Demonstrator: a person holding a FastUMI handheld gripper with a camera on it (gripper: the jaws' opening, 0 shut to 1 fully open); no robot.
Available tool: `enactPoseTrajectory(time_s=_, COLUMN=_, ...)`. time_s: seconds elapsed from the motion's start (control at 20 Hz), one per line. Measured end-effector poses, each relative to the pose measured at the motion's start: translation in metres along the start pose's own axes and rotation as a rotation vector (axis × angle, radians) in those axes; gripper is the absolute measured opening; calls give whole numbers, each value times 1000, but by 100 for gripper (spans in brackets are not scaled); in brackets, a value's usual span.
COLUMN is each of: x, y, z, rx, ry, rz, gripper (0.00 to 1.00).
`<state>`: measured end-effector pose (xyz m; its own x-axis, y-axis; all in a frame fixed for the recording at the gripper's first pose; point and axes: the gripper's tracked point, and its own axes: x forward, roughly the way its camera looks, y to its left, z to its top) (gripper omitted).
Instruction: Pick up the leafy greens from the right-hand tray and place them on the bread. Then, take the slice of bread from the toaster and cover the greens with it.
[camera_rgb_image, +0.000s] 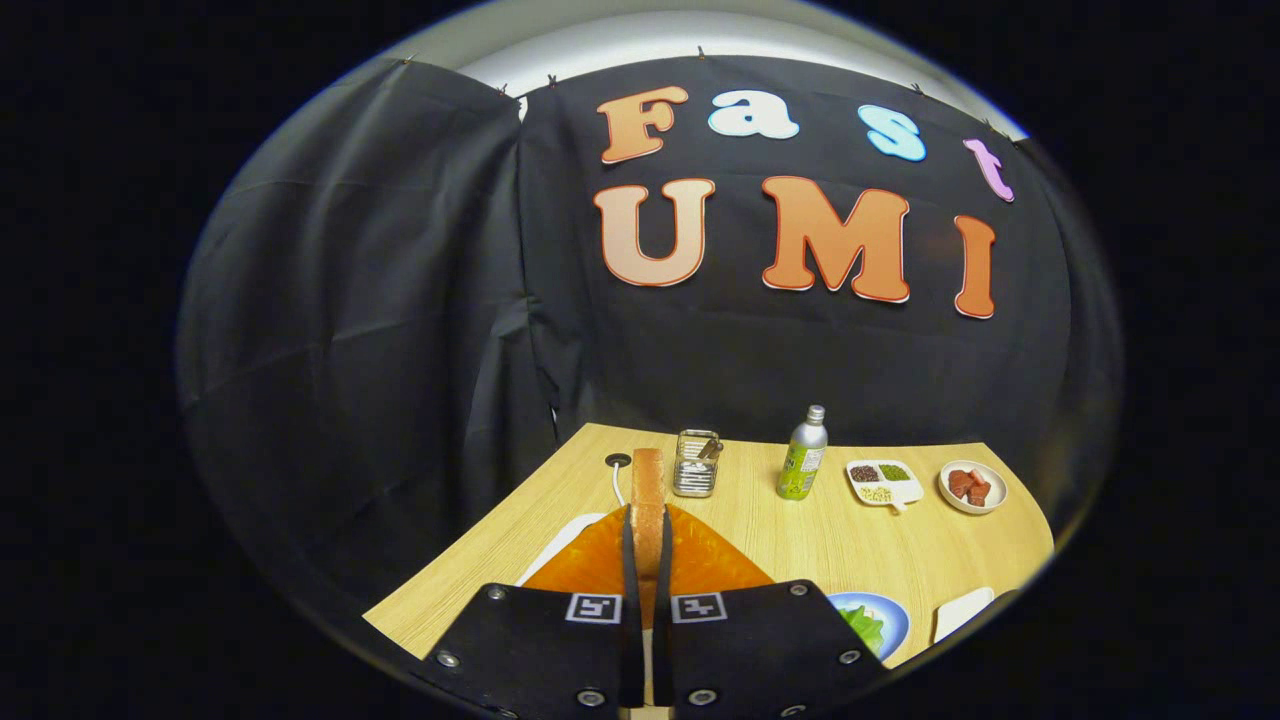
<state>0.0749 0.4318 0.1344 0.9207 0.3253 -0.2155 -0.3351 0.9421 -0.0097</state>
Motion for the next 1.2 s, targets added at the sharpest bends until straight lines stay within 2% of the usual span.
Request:
enactPoseTrajectory(time_s=0.3, x=-5, y=-41, z=0, rx=-7, ry=-8, rz=-34, gripper=4)
enactPoseTrajectory(time_s=0.95, x=-15, y=-126, z=-74, rx=-45, ry=46, rz=-32, gripper=4)
enactPoseTrajectory(time_s=1.2, x=-15, y=-140, z=-110, rx=-9, ry=93, rz=-10, gripper=4)
